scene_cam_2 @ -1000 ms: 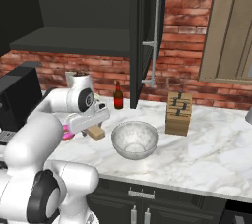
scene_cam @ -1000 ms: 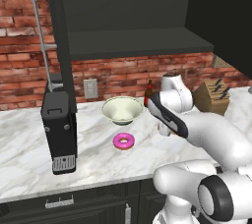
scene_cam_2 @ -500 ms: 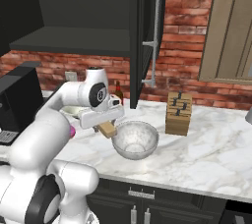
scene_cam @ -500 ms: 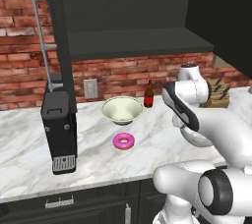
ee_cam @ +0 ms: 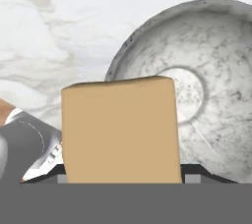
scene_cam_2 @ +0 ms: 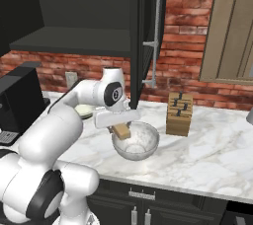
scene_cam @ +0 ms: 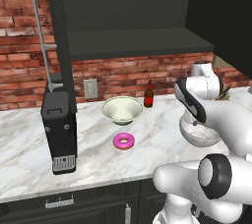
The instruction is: Pick both bowls and place them on the counter. Then place the cream cheese stick in one bowl and place the donut in the other bowl.
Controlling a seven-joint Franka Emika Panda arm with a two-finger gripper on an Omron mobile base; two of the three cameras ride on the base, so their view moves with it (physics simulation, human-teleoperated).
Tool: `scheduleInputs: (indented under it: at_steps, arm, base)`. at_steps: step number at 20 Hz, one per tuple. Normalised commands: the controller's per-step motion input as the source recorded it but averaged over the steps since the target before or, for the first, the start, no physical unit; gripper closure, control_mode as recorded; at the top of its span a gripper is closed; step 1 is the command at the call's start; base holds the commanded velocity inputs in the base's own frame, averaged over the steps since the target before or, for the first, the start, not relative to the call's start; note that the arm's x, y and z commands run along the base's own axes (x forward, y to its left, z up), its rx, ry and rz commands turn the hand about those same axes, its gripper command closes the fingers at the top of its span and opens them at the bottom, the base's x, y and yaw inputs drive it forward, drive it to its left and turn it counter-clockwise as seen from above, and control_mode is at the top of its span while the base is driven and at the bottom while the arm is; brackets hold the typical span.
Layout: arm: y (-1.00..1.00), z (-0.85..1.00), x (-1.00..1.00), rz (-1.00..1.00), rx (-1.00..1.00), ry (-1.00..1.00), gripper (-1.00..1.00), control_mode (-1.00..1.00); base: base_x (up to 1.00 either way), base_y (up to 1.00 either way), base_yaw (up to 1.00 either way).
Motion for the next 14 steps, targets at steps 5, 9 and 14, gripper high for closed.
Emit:
scheduleInputs:
  at_steps: [5,9,14]
  arm:
    - [-0.35,-0.1,0.05,-0.07,-0.04,0.0,1.0,-1.0]
    - [-0.23,-0.17,0.1,-0.03,-0.02,0.0,1.0,-1.0]
    - [-0.1,-0.29,0.11,-0.03,-0.04,0.03,1.0,-1.0]
  base:
    - [0.0,0.0,0.0]
    - [0.0,0.0,0.0]
    - [0.0,0.0,0.0]
